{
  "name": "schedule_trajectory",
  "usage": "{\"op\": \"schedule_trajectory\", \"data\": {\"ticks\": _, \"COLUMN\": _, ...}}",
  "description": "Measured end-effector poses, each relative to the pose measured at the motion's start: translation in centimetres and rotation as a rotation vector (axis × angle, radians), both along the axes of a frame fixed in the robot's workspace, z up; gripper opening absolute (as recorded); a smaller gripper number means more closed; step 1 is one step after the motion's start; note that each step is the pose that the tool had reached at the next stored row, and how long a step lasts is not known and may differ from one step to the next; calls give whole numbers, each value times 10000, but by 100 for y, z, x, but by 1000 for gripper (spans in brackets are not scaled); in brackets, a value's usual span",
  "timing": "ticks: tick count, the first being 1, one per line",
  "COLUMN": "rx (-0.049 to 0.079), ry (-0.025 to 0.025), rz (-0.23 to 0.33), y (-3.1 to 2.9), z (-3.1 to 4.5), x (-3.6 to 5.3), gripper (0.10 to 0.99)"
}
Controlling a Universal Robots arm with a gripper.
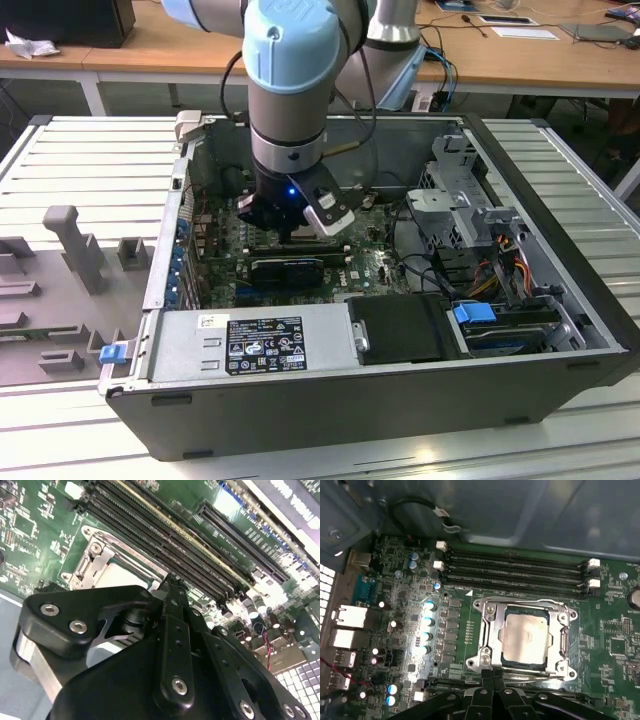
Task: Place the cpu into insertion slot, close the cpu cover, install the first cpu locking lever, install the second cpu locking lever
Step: 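Install the second cpu locking lever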
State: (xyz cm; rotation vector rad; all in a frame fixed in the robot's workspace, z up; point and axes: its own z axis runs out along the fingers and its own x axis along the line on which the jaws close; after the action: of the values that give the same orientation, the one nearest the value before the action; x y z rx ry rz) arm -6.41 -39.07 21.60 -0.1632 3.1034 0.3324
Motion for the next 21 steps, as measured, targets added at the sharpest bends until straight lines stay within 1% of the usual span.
{"op": "schedule_trajectory", "data": {"ticks": 2, "rx": 75, "ry": -1, "rz": 4, "y": -14, "z": -18, "x": -29, "gripper": 106}}
{"op": "schedule_trajectory", "data": {"ticks": 4, "rx": 110, "ry": -1, "rz": 4, "y": -17, "z": -38, "x": -69, "gripper": 106}}
{"op": "schedule_trajectory", "data": {"ticks": 6, "rx": 160, "ry": 0, "rz": 4, "y": -20, "z": -82, "x": -99, "gripper": 106}}
{"op": "schedule_trajectory", "data": {"ticks": 7, "rx": 237, "ry": 1, "rz": 6, "y": -21, "z": -102, "x": -104, "gripper": 106}}
{"op": "schedule_trajectory", "data": {"ticks": 9, "rx": 358, "ry": 0, "rz": 3, "y": -23, "z": -115, "x": -115, "gripper": 106}}
{"op": "schedule_trajectory", "data": {"ticks": 11, "rx": 605, "ry": -1, "rz": 3, "y": -30, "z": -134, "x": -126, "gripper": 106}}
{"op": "schedule_trajectory", "data": {"ticks": 14, "rx": 774, "ry": -2, "rz": 3, "y": -38, "z": -162, "x": -134, "gripper": 106}}
{"op": "schedule_trajectory", "data": {"ticks": 16, "rx": 858, "ry": -1, "rz": 3, "y": -42, "z": -175, "x": -137, "gripper": 106}}
{"op": "schedule_trajectory", "data": {"ticks": 18, "rx": 900, "ry": -1, "rz": 2, "y": -43, "z": -163, "x": -137, "gripper": 106}}
{"op": "schedule_trajectory", "data": {"ticks": 21, "rx": 915, "ry": 0, "rz": 2, "y": -43, "z": -39, "x": -137, "gripper": 106}}
